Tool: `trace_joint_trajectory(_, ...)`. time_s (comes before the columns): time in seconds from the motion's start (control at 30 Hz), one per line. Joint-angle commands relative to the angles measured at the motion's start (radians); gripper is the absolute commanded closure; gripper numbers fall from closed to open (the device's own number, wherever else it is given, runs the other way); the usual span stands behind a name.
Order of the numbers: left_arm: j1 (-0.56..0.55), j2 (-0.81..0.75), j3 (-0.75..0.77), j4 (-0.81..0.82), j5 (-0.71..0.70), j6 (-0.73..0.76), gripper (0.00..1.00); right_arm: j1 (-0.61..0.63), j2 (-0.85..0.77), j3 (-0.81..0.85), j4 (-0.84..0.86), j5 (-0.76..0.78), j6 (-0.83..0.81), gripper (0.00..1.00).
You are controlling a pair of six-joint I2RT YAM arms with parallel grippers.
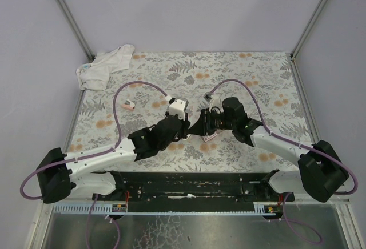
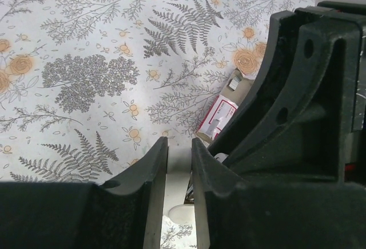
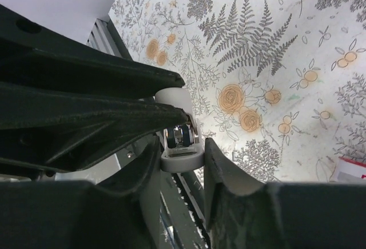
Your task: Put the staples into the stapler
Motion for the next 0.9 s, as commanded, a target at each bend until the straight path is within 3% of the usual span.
trace_joint_trajectory(0.0,-0.010,-0.017,0.051,0.048,-0.109,-0.039,0.98,0.004,-0.032,0.008,0.008,0.029,-0.028,0.81)
trace_joint_trajectory(0.13,-0.007,-0.029,0.037,0.045,-0.128,-0.074,0.98,0.004,-0.072,-0.012,-0.011,0.079,-0.047,1.00)
trace_joint_trajectory(0.37,0.047,-0.039,-0.013,-0.031,-0.108,-0.192,0.97,0.004,-0.171,-0.051,0.004,0.108,-0.066,1.00)
trace_joint_trajectory(0.63,0.148,-0.109,-0.129,0.001,0.037,-0.271,0.95,0.004,-0.260,-0.074,-0.012,0.118,-0.097,1.00)
trace_joint_trajectory(0.87,0.159,-0.149,-0.167,0.030,0.089,-0.298,0.92,0.004,-0.256,-0.073,-0.013,0.100,-0.113,1.00)
